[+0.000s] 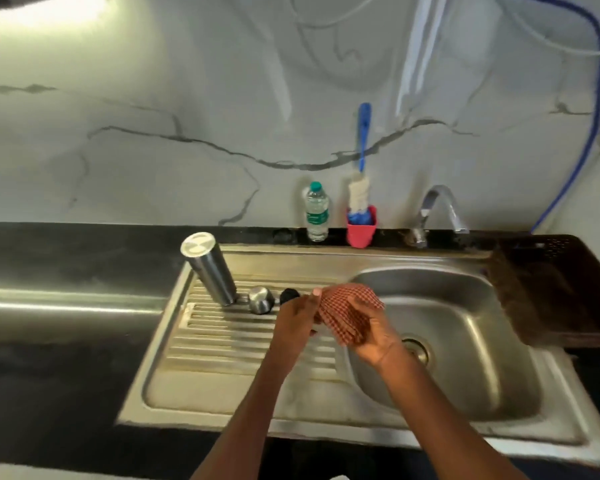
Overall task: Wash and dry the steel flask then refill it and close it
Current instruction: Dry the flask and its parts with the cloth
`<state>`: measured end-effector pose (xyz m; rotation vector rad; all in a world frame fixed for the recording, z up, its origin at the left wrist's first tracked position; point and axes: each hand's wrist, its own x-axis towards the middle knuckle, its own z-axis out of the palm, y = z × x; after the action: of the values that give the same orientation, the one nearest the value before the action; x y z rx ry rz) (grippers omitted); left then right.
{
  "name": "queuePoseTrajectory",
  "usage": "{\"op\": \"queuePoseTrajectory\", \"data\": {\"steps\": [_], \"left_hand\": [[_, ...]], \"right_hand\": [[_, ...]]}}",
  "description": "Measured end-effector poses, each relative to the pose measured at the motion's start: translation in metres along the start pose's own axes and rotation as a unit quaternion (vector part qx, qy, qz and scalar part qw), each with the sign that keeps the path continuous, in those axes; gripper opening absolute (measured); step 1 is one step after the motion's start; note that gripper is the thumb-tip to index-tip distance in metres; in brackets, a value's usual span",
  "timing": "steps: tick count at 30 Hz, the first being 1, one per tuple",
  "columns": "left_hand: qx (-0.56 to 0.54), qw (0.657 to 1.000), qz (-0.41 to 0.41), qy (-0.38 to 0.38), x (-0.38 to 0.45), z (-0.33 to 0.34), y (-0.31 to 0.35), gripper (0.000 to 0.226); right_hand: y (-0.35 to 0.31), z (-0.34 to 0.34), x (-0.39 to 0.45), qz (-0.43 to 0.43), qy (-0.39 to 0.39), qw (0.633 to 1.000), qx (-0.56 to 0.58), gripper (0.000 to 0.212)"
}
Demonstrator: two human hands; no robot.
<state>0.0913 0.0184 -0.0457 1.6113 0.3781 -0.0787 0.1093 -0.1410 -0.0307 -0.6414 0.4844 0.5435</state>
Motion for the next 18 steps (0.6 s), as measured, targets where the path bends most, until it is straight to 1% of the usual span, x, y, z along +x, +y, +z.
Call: {"op": "queuePoseTrajectory", "data": {"steps": [1,3,4,5,7,8,9,11,13,14,16,18], "left_hand": [[0.058,0.997,0.031,0.040,0.002,-0.014,-0.009,0.039],[0.119,0.977,0.059,0.165,0.002,-0.047,-0.025,0.034],[0.130,0.962,0.056,0.234,0.000,-0.064,-0.030,0.031],[0.125,0.949,0.049,0.285,-0.001,-0.080,-0.035,0.028],[0.097,0.933,0.043,0.344,0.000,-0.110,-0.045,0.023],[0.090,0.930,0.039,0.354,0.002,-0.121,-0.049,0.025],[0.093,0.928,0.037,0.359,0.006,-0.132,-0.052,0.034],[0.105,0.927,0.039,0.358,0.016,-0.147,-0.053,0.060],[0.118,0.929,0.047,0.347,0.026,-0.158,-0.046,0.087],[0.122,0.933,0.050,0.335,0.032,-0.163,-0.041,0.097],[0.125,0.942,0.066,0.306,0.046,-0.171,-0.032,0.107],[0.114,0.952,0.097,0.267,0.060,-0.176,-0.024,0.109]], "right_hand": [[0.006,0.004,0.004,0.002,0.018,1.000,-0.011,0.044],[0.018,0.013,0.013,0.002,0.054,0.998,-0.018,0.052],[0.025,0.017,0.019,-0.002,0.064,0.998,-0.022,0.054],[0.031,0.022,0.024,0.000,0.068,0.997,-0.023,0.055],[0.042,0.036,0.029,0.006,0.073,0.997,-0.036,0.049],[0.047,0.046,0.029,0.005,0.078,0.996,-0.051,0.042],[0.051,0.056,0.030,0.000,0.074,0.995,-0.065,0.036],[0.057,0.069,0.034,-0.007,0.075,0.994,-0.075,0.029],[0.066,0.077,0.038,-0.010,0.078,0.994,-0.082,0.033],[0.071,0.081,0.038,-0.012,0.083,0.993,-0.087,0.035],[0.080,0.081,0.039,-0.014,0.096,0.991,-0.092,0.037],[0.089,0.080,0.040,-0.027,0.098,0.989,-0.111,0.043]]}}
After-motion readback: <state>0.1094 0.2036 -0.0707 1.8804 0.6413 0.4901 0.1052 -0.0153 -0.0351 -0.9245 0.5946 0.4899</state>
